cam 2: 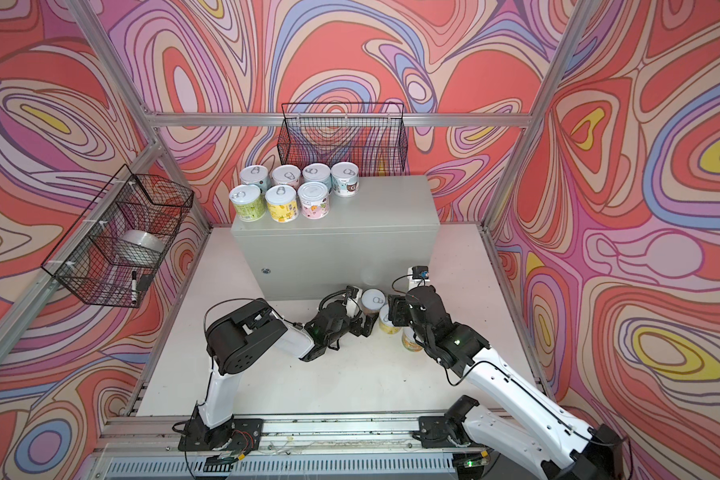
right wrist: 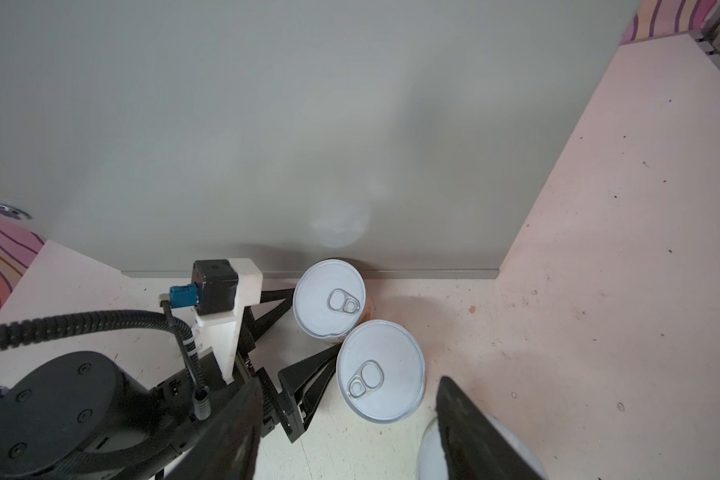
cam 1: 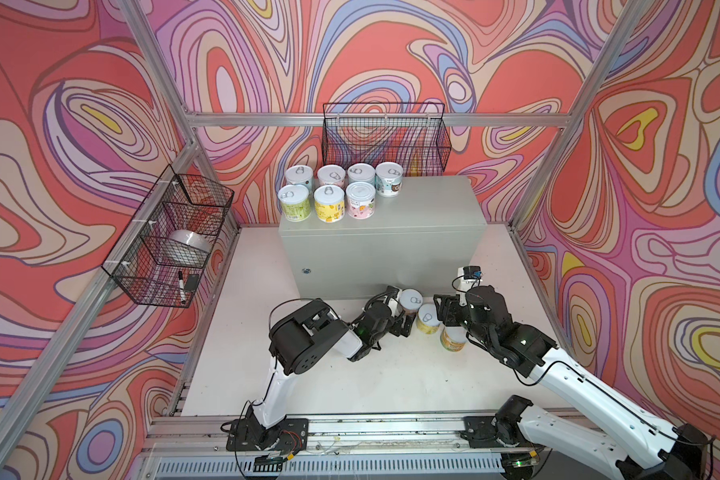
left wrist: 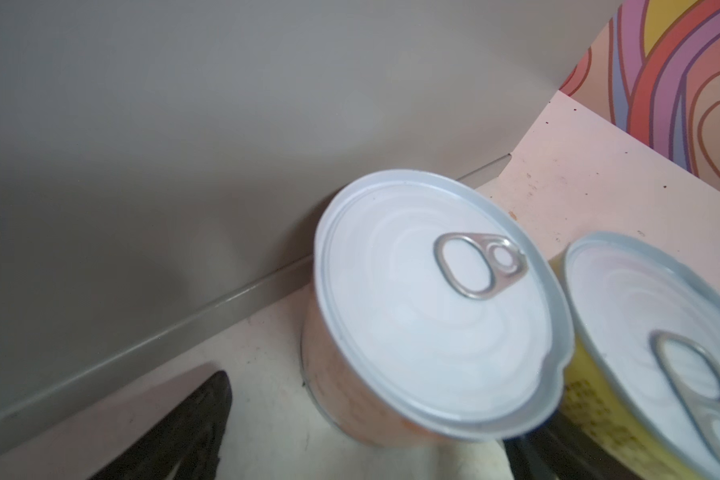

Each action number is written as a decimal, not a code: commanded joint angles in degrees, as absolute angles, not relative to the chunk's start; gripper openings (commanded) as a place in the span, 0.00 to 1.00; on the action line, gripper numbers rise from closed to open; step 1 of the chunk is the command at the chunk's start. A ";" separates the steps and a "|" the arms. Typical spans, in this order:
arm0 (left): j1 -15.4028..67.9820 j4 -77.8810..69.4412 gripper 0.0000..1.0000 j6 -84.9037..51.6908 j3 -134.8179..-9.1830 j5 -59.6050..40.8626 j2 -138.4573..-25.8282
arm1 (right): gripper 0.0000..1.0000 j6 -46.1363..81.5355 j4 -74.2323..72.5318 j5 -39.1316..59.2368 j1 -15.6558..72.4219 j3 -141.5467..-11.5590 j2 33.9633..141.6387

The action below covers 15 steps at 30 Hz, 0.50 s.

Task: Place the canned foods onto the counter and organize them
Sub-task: 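Reach the left gripper to the peach-orange can while right gripper hovers nearby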

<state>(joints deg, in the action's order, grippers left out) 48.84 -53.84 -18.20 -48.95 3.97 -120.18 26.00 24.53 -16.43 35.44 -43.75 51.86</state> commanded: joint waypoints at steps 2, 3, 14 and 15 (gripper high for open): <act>49.13 -50.80 1.00 -18.05 -52.04 7.10 -122.80 | 0.68 25.65 25.27 -17.75 35.79 -42.82 51.00; 49.13 -50.47 1.00 -18.02 -52.71 7.47 -123.15 | 0.68 25.64 25.30 -17.84 35.84 -42.76 50.95; 49.35 -50.84 1.00 -18.11 -56.75 11.78 -127.89 | 0.68 25.42 25.31 -17.94 35.86 -42.10 50.67; 49.39 -51.11 1.00 -18.10 -56.98 12.29 -128.26 | 0.68 25.35 25.31 -18.04 35.82 -42.07 50.71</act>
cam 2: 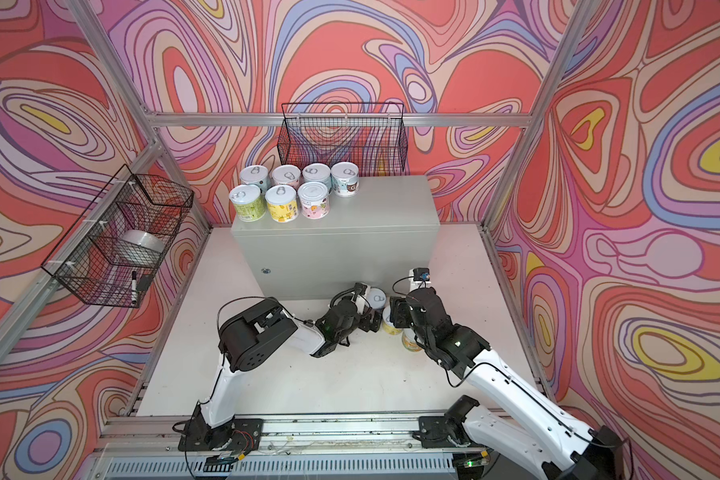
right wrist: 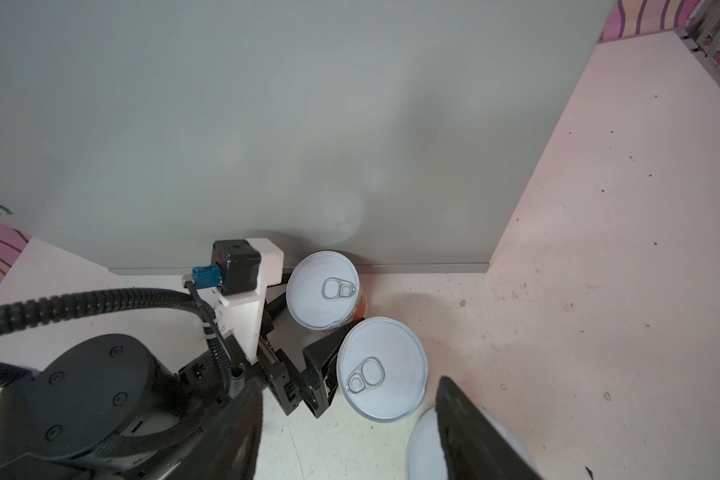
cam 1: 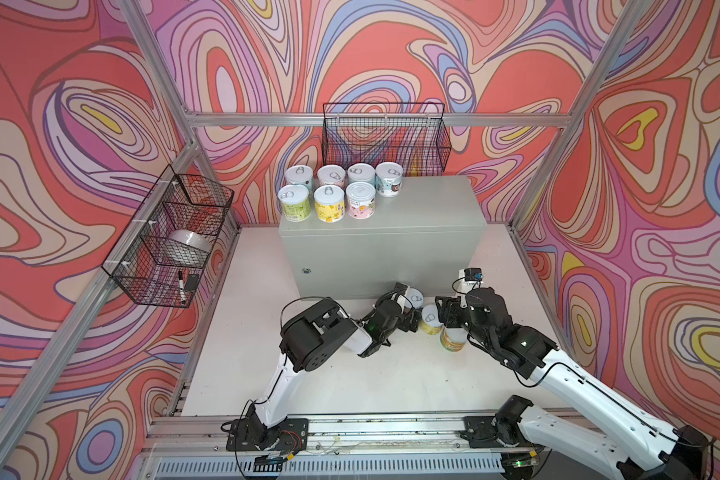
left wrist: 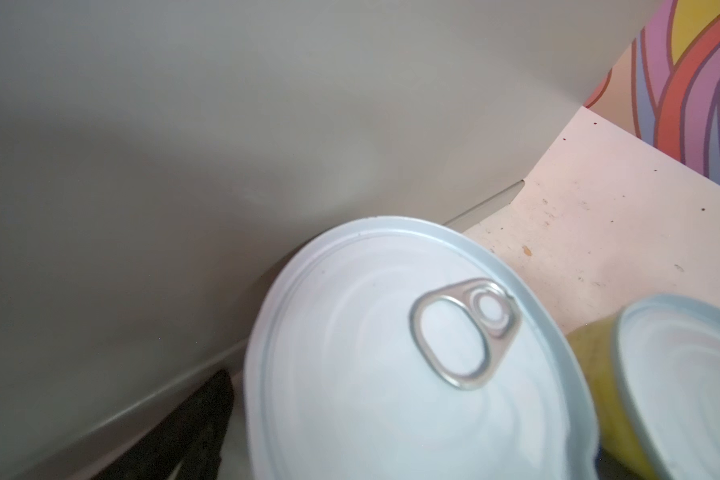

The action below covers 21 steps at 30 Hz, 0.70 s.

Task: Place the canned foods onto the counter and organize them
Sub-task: 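Reach the left gripper to the peach-orange can while right gripper hovers nearby, then close the left gripper on the peach-orange can and lift it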

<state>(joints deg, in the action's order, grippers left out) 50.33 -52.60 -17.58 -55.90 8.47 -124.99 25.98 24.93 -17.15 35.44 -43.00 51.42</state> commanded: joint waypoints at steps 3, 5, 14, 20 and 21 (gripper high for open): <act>49.39 -51.46 1.00 -17.78 -58.11 13.24 -129.43 | 0.68 25.18 25.18 -18.24 35.78 -41.97 50.72; 49.39 -51.22 1.00 -17.58 -58.88 13.40 -130.07 | 0.67 25.14 24.87 -18.47 35.81 -41.92 50.78; 49.58 -47.07 1.00 -17.84 -61.17 14.16 -129.90 | 0.67 25.18 24.35 -18.77 35.82 -41.75 51.06; 49.64 -50.86 0.97 -18.37 -59.30 14.63 -130.05 | 0.66 25.13 24.20 -19.14 35.77 -41.68 51.13; 49.61 -51.45 0.95 -18.28 -59.01 14.66 -130.08 | 0.66 25.14 24.26 -19.20 35.82 -41.66 51.13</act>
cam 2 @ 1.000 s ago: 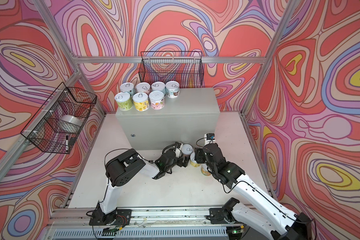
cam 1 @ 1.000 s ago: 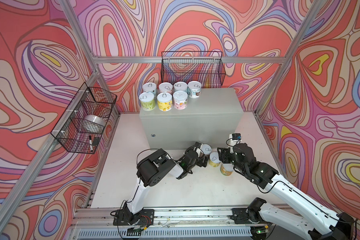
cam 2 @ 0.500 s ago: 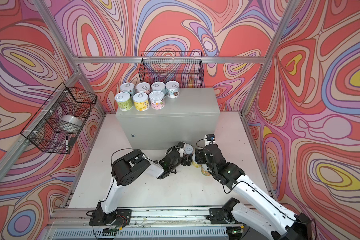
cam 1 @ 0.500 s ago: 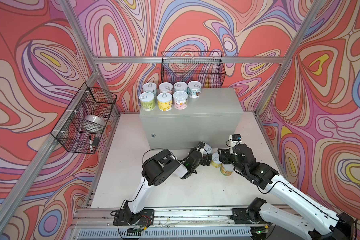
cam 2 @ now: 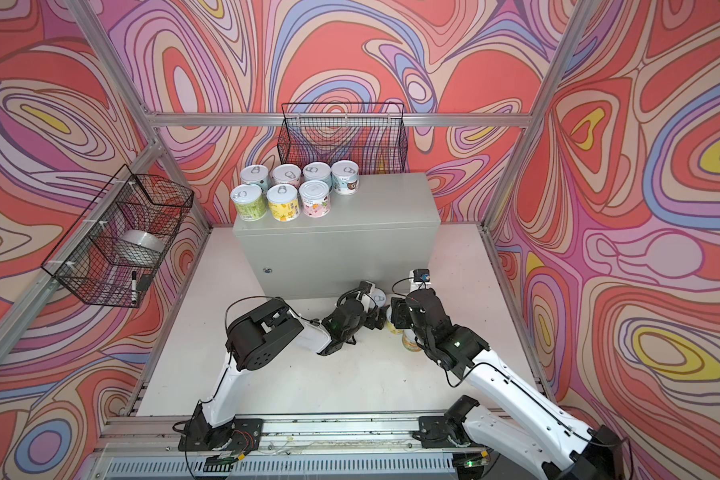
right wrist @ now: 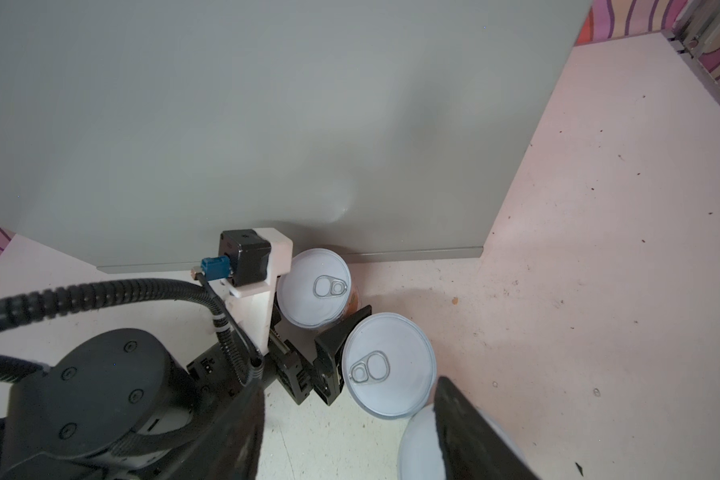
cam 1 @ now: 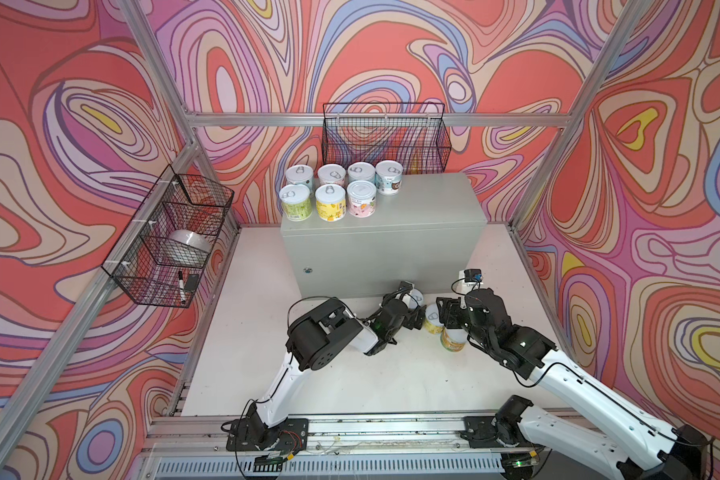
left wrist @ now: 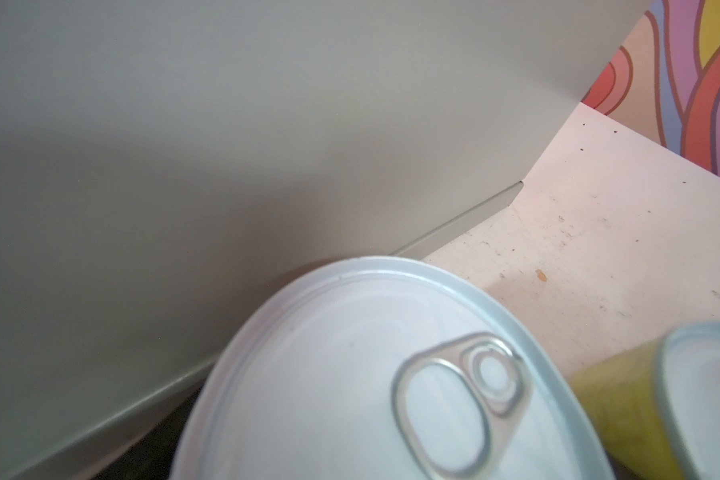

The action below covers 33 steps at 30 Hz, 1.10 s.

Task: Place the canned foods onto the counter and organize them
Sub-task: 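Close the left gripper on the peach-orange can and lift it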

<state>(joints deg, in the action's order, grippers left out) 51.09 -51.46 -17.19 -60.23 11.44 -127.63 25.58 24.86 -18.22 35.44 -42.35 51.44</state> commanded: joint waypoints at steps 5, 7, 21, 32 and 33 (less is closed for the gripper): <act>49.66 -52.68 0.80 -18.02 -57.77 14.52 -129.66 | 0.66 25.26 24.22 -19.52 35.84 -41.53 50.90; 49.65 -52.82 0.75 -17.85 -57.57 14.38 -129.63 | 0.66 25.27 24.00 -19.57 35.80 -41.52 50.91; 50.12 -46.48 0.00 -16.53 -52.77 9.51 -121.24 | 0.65 25.05 22.35 -20.40 35.80 -41.85 50.77; 54.44 -39.47 0.00 -13.89 -44.19 7.61 -105.89 | 0.64 24.82 20.58 -21.83 35.77 -42.36 50.80; 54.70 -38.09 0.00 -13.83 -43.81 6.89 -104.12 | 0.64 24.79 20.48 -22.20 35.77 -42.36 50.81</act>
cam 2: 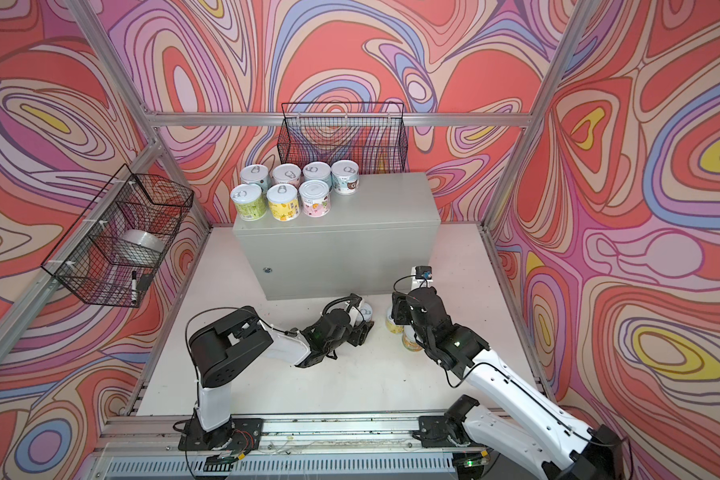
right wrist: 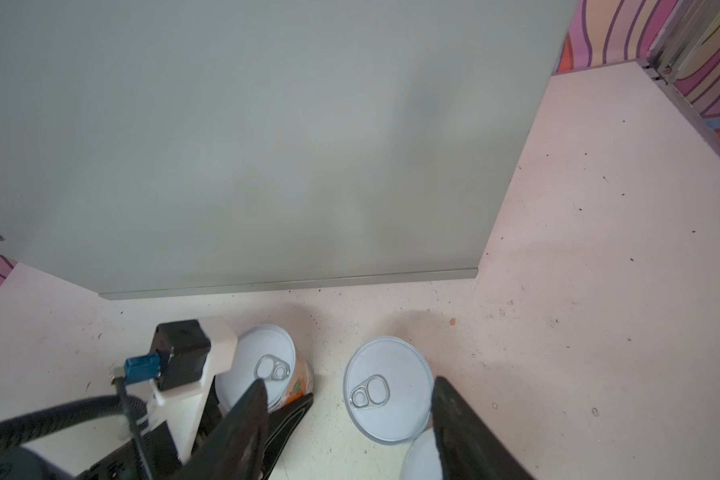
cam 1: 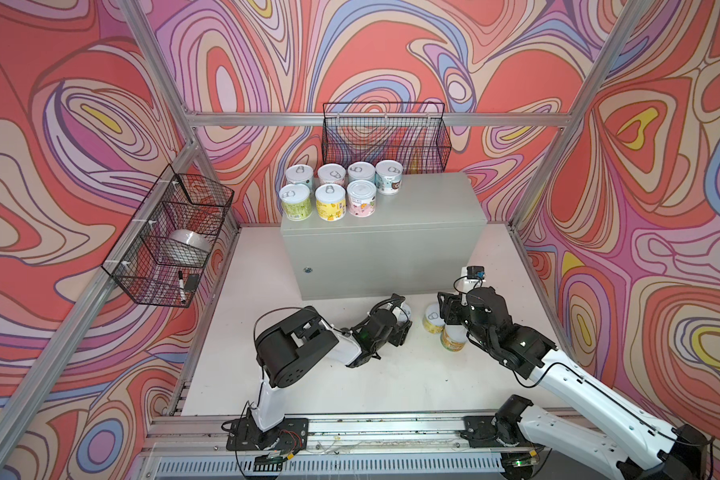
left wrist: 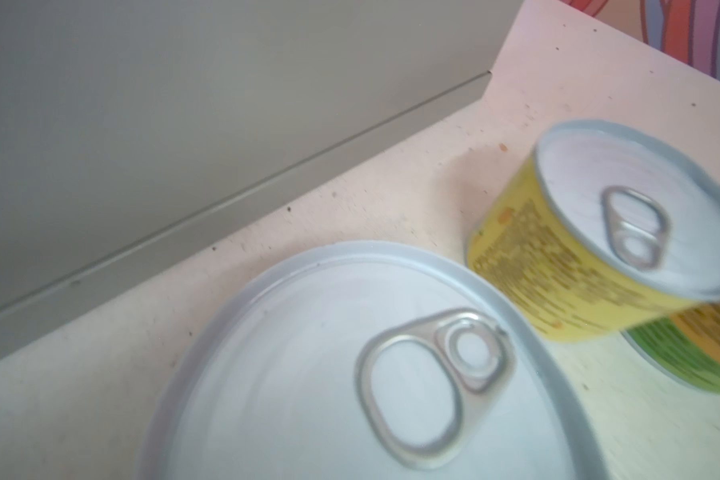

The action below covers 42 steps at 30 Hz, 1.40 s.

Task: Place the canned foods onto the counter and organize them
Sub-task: 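Close the left gripper on the peach-orange can and lift it, then carry the peach-orange can with the left gripper up to the box top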

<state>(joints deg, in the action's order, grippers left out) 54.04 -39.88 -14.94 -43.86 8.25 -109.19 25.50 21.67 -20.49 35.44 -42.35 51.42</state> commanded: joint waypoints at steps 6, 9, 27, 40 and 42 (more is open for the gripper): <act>56.13 -29.02 0.00 -13.60 -42.84 5.45 -92.18 | 0.64 25.88 20.21 -24.66 35.73 -42.02 49.53; 56.95 -22.09 0.00 -13.01 -44.03 5.51 -86.29 | 0.64 26.43 20.12 -26.93 35.79 -41.60 48.38; 57.28 27.03 0.00 -10.28 -87.39 8.09 -73.95 | 0.62 29.31 17.94 -31.65 35.77 -41.19 51.63; 46.46 36.96 0.00 -10.22 -118.39 -0.76 -89.81 | 0.62 29.53 13.45 -30.10 35.78 -41.70 55.40; 46.43 35.35 0.00 -10.61 -119.29 -1.48 -91.47 | 0.62 29.36 13.29 -30.32 35.77 -41.97 55.72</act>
<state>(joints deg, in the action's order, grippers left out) 46.15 36.71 -11.11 -116.71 0.60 -90.02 29.28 14.68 -30.22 35.44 -41.54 55.24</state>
